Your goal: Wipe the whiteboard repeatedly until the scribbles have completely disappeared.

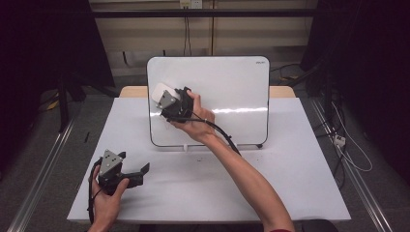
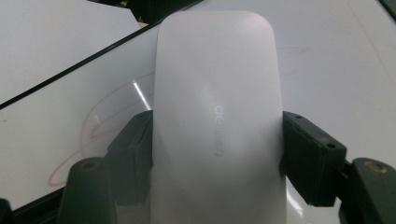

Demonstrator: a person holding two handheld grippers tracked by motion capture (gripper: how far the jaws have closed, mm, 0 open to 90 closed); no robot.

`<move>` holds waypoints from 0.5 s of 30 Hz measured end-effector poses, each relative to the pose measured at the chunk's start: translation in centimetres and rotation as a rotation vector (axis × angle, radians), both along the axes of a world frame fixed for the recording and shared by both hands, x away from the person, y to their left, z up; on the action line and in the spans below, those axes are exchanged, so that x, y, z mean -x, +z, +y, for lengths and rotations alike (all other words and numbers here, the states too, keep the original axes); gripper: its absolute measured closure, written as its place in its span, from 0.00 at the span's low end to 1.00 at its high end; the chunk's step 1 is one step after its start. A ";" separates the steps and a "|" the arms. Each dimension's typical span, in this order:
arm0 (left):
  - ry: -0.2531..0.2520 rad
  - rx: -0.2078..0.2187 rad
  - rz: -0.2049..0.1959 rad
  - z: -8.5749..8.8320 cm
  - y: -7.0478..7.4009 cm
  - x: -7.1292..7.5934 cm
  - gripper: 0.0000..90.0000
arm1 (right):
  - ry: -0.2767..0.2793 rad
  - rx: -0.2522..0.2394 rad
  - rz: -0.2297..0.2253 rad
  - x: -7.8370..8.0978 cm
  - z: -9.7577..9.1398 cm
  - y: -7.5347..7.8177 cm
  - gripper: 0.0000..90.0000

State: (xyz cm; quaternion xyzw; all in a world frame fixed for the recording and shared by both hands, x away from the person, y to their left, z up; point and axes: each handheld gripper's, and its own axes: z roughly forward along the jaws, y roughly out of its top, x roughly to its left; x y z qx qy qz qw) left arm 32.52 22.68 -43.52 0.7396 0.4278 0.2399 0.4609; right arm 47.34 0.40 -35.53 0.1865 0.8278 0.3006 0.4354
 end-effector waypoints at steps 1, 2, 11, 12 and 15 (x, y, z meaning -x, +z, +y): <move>0.000 0.001 -0.001 0.0 0.0 0.0 0.06 | -0.010 -0.005 0.001 -0.4 -0.1 0.4 0.35; -0.001 0.002 -0.006 0.0 0.0 0.1 0.06 | -0.016 -0.012 0.001 -0.6 -0.1 0.7 0.35; -0.003 0.010 -0.003 0.2 0.1 0.1 0.06 | -0.077 -0.068 -0.015 -3.3 -1.6 3.8 0.35; -0.003 0.008 -0.002 0.2 0.1 0.1 0.06 | -0.090 -0.079 -0.023 -3.6 -1.7 4.1 0.35; -0.005 0.010 -0.003 0.2 0.1 0.1 0.06 | -0.099 -0.081 -0.019 -3.9 -1.7 4.5 0.35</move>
